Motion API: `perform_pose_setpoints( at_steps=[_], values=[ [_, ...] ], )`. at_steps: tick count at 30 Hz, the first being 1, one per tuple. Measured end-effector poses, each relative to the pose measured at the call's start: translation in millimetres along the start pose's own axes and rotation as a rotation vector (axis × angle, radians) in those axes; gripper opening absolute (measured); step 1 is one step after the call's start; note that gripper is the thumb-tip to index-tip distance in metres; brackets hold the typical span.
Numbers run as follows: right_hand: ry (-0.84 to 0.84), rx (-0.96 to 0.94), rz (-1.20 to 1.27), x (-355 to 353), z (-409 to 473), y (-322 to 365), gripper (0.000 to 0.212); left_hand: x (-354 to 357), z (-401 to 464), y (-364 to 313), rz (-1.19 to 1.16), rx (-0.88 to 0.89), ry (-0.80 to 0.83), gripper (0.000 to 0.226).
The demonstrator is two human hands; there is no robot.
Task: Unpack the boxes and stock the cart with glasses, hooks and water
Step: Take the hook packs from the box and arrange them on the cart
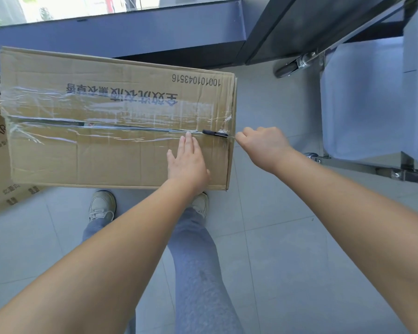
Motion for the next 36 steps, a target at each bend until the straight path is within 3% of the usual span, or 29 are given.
perform_pose_setpoints(
  at_steps=[8, 14, 17, 20, 23, 31, 36],
  values=[
    [0.007, 0.011, -0.004, 8.6, -6.4, -9.6, 0.032, -3.9, -1.5, -15.4, 0.061, 0.041, 0.04, 0.077],
    [0.079, 0.199, 0.078, 38.2, -35.5, -51.7, 0.025, -9.3, -2.1, -30.4, 0.08, 0.061, 0.035, 0.076],
    [-0.017, 0.35, 0.323, 48.1, -39.3, -58.7, 0.018, -10.4, 0.8, -37.3, 0.092, 0.071, 0.047, 0.076],
    [-0.079, 0.553, 0.862, 43.0, -13.1, -45.8, 0.02, -9.6, 6.2, -42.0, 0.103, 0.083, 0.051, 0.075],
    [-0.122, 0.579, 1.188, 40.4, 20.8, -26.7, 0.023, -11.8, 15.2, -43.1, 0.14, 0.095, 0.028, 0.074],
    [-0.129, 0.626, 1.371, 48.2, 30.1, -1.9, 0.033, -18.5, 27.7, -38.7, 0.162, 0.141, 0.023, 0.063],
    [-0.07, 0.576, 1.25, 50.6, 22.1, 5.9, 0.034, -18.6, 27.5, -33.6, 0.177, 0.167, 0.037, 0.063]
  ],
)
Point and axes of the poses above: each hand's wrist, its own z-axis towards the middle knuckle, its own x-axis out of the palm, y = z × x, the point moved 1 cm from there along z, towards the middle knuckle, and after that the axes turned 5 degrees about x, right-handed, at the moved point
